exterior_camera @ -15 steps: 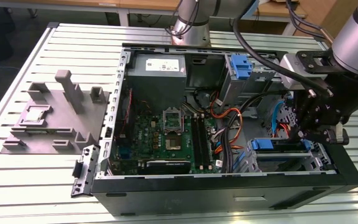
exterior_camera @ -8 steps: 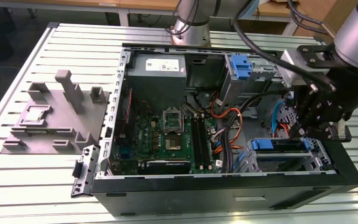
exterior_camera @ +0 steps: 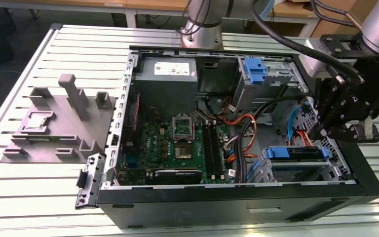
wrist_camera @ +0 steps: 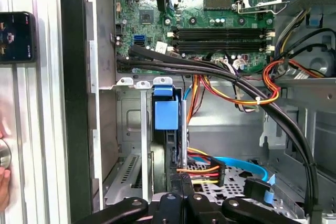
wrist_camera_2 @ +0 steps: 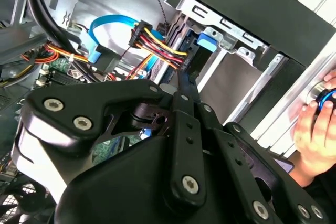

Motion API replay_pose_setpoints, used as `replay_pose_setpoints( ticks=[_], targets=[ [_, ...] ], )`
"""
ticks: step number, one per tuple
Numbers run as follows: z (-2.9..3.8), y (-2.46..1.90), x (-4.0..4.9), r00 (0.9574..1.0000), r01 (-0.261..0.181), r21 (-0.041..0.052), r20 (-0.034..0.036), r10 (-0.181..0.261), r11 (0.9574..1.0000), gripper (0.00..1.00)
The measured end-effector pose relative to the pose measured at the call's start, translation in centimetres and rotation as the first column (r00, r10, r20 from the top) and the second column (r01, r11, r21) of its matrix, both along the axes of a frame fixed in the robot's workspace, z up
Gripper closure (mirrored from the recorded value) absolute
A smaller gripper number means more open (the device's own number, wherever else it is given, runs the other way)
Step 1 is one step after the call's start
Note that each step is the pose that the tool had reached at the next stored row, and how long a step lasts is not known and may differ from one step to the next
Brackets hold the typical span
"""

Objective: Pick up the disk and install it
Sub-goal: 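Insert the second disk wire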

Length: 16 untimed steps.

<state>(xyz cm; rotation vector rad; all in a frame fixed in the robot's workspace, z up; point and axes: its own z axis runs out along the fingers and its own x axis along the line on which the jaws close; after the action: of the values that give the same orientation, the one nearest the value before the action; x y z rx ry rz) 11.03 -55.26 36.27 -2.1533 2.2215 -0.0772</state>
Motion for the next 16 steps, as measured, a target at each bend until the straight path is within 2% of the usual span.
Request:
replay_pose_setpoints(
  ticks=[2, 16],
  targets=[
    [-0.01, 0.02, -0.21, 1.0000, 0.000, 0.0001, -0.0001, 0.000, 1.0000, 0.90],
    [-0.03, 0.02, -0.22, 1.0000, 0.000, 0.0000, 0.0000, 0.000, 1.0000, 0.90]
  ],
)
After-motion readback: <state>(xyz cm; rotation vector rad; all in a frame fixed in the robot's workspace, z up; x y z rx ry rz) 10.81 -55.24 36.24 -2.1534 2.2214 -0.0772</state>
